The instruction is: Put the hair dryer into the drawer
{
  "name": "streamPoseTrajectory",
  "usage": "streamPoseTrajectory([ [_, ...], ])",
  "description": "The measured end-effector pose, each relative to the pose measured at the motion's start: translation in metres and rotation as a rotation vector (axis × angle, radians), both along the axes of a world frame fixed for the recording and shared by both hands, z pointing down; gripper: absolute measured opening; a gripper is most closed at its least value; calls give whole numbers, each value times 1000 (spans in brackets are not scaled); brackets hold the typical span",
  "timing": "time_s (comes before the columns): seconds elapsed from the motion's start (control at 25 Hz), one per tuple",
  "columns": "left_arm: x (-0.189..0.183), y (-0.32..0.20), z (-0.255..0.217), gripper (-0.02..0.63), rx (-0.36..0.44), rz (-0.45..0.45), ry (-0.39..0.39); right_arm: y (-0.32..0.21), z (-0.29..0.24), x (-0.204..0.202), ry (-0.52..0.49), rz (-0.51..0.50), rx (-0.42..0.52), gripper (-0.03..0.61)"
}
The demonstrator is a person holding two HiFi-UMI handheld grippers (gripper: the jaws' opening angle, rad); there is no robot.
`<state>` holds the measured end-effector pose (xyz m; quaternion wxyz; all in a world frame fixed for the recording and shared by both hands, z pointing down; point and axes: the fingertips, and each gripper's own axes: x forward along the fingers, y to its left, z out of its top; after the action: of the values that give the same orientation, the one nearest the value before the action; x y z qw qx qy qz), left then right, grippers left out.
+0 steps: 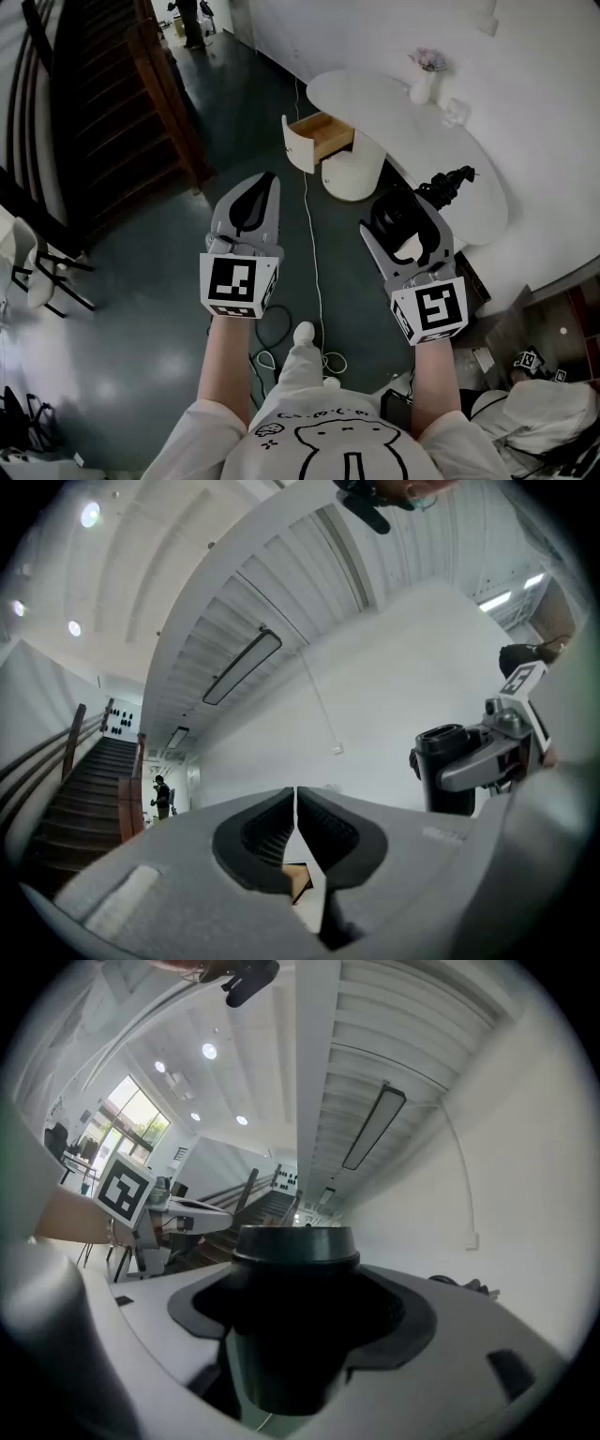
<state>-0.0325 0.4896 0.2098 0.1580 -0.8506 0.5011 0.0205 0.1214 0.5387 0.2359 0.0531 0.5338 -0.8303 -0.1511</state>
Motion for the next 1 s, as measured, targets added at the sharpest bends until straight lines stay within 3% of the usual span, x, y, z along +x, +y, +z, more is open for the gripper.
streamPoseTrajectory([
  [0.48,-8,-28,4,21,14,4,16,-25,1,-6,-6,-4,15,339],
  [1.0,-53,-158,-7,21,10,-1,78,-150,-19,-35,-19,14,16,339],
])
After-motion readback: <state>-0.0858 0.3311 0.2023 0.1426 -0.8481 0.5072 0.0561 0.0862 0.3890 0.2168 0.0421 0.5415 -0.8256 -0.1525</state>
